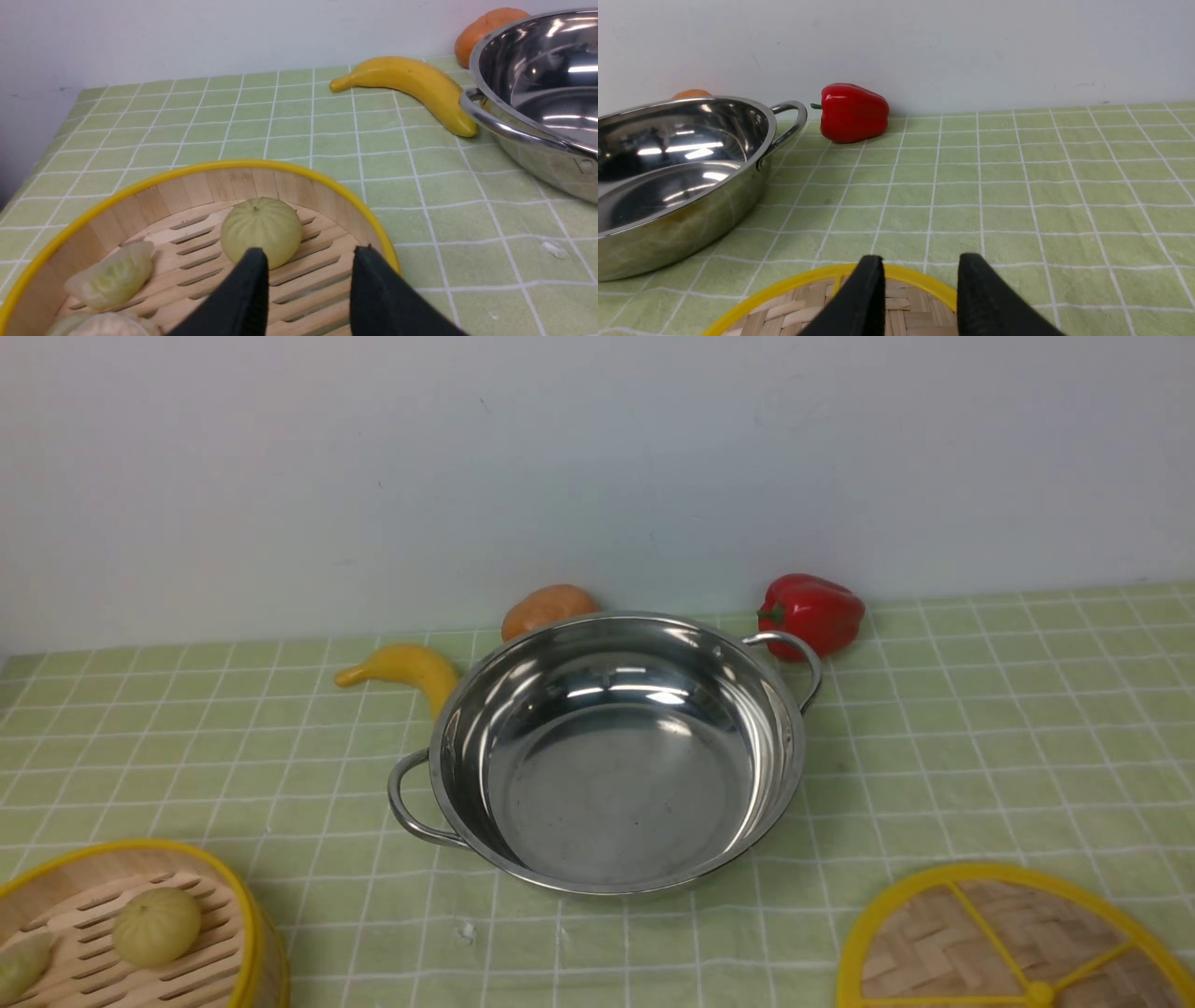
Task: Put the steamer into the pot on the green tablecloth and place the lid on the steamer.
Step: 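Grasp the rim of the steamer basket holding the buns with the left gripper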
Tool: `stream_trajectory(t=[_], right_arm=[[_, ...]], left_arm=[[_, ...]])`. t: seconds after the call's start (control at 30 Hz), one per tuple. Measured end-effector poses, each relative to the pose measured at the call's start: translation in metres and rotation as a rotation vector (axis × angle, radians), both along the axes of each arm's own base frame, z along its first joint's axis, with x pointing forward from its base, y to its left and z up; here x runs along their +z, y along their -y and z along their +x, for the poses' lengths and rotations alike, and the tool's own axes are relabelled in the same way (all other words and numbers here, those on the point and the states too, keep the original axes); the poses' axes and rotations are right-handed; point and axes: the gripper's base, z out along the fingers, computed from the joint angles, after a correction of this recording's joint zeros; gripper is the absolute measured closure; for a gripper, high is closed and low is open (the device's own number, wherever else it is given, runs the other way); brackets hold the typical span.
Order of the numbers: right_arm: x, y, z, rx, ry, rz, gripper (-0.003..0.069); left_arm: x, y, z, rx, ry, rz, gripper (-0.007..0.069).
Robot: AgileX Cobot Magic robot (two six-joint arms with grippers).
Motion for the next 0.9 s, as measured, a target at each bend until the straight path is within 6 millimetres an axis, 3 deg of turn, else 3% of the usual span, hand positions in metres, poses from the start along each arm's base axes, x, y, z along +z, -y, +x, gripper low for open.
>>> stream_trajectory(t=[0.3, 0.67, 0.83, 0.9], right_arm=[[0.000, 0.000, 0.000, 0.000, 0.000, 0.000, 0.0419], [0.000, 0.000, 0.000, 0.000, 0.000, 0.000, 0.0419], [0.000, 0.000, 0.000, 0.000, 0.000, 0.000, 0.0419], [0.000, 0.000, 0.000, 0.000, 0.000, 0.000, 0.0419]], left_arm=[[0.001, 0.000, 0.000, 0.001, 0.008, -0.013, 0.0382], [0.027, 0.004, 0.004, 0.036, 0.313, -0.536, 0.0382], [0.038, 0.001, 0.003, 0.049, 0.405, -0.611, 0.0382], [0.057, 0.003, -0.001, 0.025, 0.437, -0.615, 0.0382]])
